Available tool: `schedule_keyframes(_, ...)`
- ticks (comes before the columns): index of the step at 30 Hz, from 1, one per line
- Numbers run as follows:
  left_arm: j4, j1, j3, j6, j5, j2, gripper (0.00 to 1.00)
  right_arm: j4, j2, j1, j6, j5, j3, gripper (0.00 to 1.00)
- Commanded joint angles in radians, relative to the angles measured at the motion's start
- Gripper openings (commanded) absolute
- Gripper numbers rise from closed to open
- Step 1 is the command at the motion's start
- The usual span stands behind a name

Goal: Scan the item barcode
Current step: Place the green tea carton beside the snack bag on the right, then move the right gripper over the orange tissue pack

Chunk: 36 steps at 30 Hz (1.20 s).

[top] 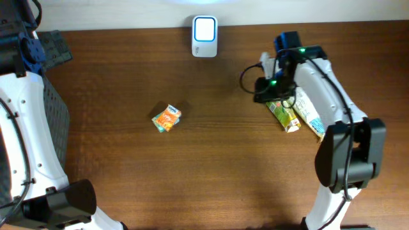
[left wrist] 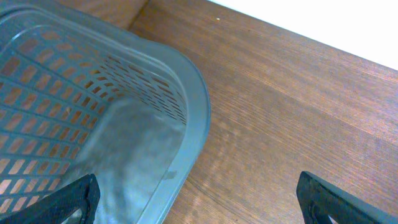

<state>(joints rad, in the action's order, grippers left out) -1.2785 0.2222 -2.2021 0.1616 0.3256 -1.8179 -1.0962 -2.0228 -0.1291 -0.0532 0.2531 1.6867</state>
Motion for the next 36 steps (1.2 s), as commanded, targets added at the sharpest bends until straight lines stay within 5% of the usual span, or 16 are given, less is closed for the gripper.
schedule_keyframes(1,0.001,0.005,0.0,0.01,0.0,-0.002,0.99,0.005,-0.1,-0.011,-0.018,-0.05,-0.023,0.44)
schedule_keyframes(12,0.001,0.005,0.0,0.009,0.0,-0.002,0.99,-0.011,-0.142,0.151,0.008,-0.207,-0.019,0.43)
schedule_keyframes(19,0.001,0.005,0.0,0.009,0.0,-0.002,0.99,-0.021,-0.113,0.001,-0.021,0.154,0.089,0.43)
schedule_keyframes(21,0.001,0.005,0.0,0.009,0.0,-0.002,0.99,0.066,-0.117,-0.093,-0.012,0.305,0.088,0.52)
schedule_keyframes(24,0.001,0.005,0.0,0.009,0.0,-0.002,0.99,0.17,-0.135,-0.183,0.141,0.316,0.085,0.63)
schedule_keyframes(27,0.001,0.005,0.0,0.009,0.0,-0.002,0.99,0.271,-0.163,-0.278,0.413,0.315,0.084,0.63)
schedule_keyframes(29,0.001,0.005,0.0,0.009,0.0,-0.002,0.99,0.326,-0.179,-0.333,0.463,0.311,0.084,0.63)
schedule_keyframes(32,0.001,0.005,0.0,0.009,0.0,-0.002,0.99,0.46,-0.192,-0.397,0.375,0.246,0.084,0.64)
schedule_keyframes(34,0.001,0.005,0.0,0.009,0.0,-0.002,0.99,0.538,-0.203,-0.424,0.208,0.203,0.084,0.81)
schedule_keyframes(36,0.001,0.005,0.0,0.009,0.0,-0.002,0.99,0.562,-0.224,-0.436,0.163,0.227,0.084,0.84)
